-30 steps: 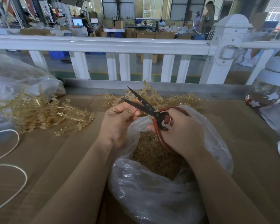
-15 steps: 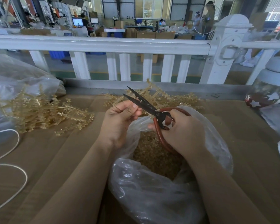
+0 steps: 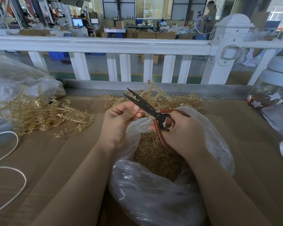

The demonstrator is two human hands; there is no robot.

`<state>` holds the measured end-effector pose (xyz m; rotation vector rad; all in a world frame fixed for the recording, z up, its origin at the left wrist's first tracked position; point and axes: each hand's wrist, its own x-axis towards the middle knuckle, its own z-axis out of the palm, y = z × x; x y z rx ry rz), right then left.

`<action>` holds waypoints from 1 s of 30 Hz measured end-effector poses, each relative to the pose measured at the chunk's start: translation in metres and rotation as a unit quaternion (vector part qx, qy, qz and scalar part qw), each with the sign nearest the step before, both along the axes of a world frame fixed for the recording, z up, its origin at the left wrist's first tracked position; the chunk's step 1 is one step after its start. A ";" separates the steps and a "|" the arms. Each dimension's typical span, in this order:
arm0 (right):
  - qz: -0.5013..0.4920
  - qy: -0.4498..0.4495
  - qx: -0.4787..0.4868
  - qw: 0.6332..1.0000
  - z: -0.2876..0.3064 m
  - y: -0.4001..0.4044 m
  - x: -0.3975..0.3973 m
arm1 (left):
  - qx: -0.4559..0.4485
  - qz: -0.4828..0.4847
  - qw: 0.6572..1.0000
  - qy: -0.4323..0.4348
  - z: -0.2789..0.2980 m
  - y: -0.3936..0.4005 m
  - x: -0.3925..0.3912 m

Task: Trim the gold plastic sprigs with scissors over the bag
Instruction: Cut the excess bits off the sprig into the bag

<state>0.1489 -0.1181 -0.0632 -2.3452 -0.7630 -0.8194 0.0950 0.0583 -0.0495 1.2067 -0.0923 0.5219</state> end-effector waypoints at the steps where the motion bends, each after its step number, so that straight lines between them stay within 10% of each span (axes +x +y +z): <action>1: 0.000 -0.001 0.004 1.000 0.000 0.000 0.000 | 0.009 0.001 1.000 -0.002 0.000 -0.001 0.000; 30: -0.005 0.017 0.004 1.000 -0.001 0.001 0.000 | 0.122 0.021 0.992 0.002 -0.001 -0.007 -0.002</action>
